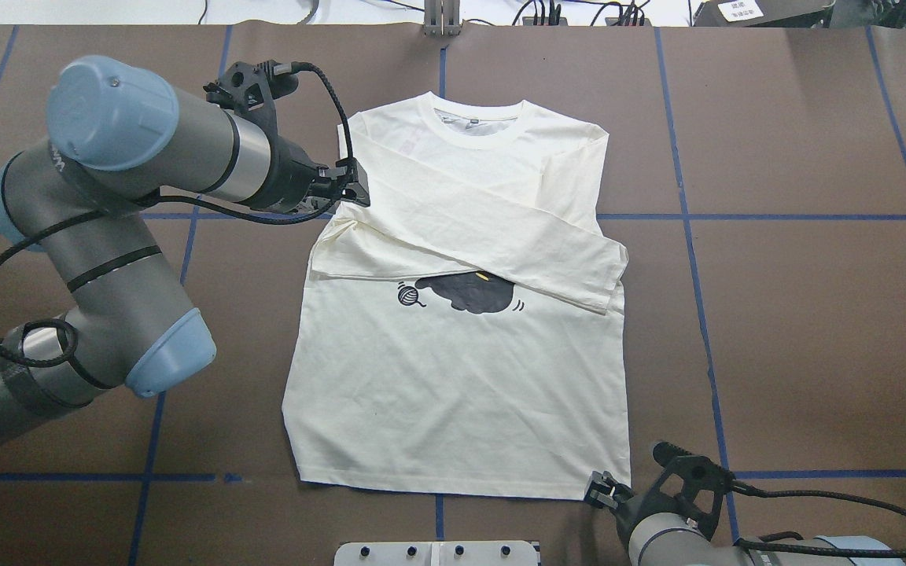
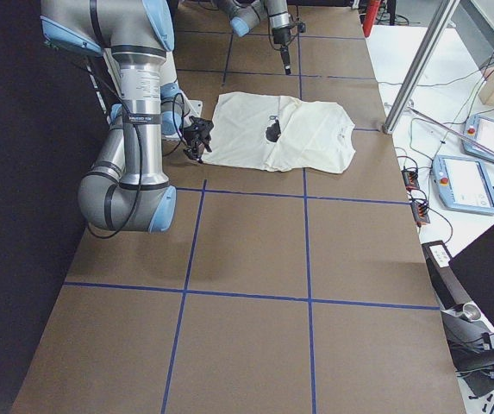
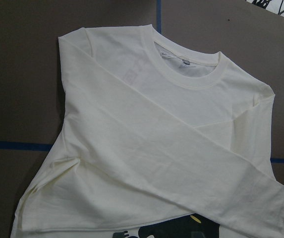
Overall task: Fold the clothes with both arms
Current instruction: 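Grasp both hem corners nearest the robot with left and right grippers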
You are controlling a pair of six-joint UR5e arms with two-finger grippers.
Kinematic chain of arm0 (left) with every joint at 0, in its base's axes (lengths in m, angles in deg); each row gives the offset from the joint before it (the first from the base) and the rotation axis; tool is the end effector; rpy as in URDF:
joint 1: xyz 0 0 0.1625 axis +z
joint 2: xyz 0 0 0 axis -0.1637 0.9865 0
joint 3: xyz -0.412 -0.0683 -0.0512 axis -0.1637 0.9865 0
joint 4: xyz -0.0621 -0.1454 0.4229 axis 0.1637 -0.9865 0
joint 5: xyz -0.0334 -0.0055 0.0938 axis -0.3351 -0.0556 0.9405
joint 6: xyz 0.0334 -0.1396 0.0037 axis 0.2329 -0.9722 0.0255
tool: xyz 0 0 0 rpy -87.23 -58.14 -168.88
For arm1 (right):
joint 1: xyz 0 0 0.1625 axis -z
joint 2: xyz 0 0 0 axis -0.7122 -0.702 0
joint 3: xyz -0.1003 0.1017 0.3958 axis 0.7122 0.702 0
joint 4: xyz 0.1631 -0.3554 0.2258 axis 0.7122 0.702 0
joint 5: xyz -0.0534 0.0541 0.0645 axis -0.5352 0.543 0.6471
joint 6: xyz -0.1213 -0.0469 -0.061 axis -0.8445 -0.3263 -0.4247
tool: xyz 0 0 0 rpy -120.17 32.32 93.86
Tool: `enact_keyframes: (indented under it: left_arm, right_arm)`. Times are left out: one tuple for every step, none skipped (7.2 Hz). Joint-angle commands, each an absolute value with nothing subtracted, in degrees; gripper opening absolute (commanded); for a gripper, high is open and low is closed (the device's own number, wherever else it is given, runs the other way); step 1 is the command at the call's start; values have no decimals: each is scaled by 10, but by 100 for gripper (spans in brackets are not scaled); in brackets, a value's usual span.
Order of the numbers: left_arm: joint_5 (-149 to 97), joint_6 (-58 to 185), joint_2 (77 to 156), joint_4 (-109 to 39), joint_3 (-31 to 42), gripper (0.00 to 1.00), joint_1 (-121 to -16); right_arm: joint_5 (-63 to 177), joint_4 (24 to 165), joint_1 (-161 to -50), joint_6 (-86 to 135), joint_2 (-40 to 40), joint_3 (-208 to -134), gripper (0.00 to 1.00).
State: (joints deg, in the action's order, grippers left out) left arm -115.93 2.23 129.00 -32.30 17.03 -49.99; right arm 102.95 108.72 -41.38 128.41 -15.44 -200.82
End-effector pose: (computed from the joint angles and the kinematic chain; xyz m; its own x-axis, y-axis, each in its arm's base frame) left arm 0.4724 -0.5101 0.1722 0.3549 -0.0025 -0.9349 0.2650 0.9593 0.0980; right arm -0.5486 -0.1464 0.3718 0.6212 0.4277 0.6566 -0.5300 0.8465 -0.0500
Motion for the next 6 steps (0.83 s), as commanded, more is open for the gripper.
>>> enact_keyframes:
  left_arm:
    - [-1158, 23, 1290, -323, 167, 55, -499]
    - [-1158, 22, 1289, -323, 167, 56, -499]
    - [-1158, 22, 1289, -324, 167, 56, -499]
    - [-1158, 23, 1289, -323, 168, 57, -499]
    - [-1158, 20, 1259, -321, 188, 57, -501]
    - [-1147, 0, 1206, -320, 217, 61, -497]
  right_arm:
    - [1030, 1090, -411, 1286, -153, -2000, 24]
    - [1031, 1089, -410, 1285, -153, -2001, 0]
    - [1034, 1089, -409, 1285, -154, -2002, 0]
    - [1034, 1089, -407, 1285, -155, -2005, 0]
    - [1035, 1089, -406, 1284, -156, -2017, 0]
    - [1036, 1090, -408, 1281, -160, -2028, 0]
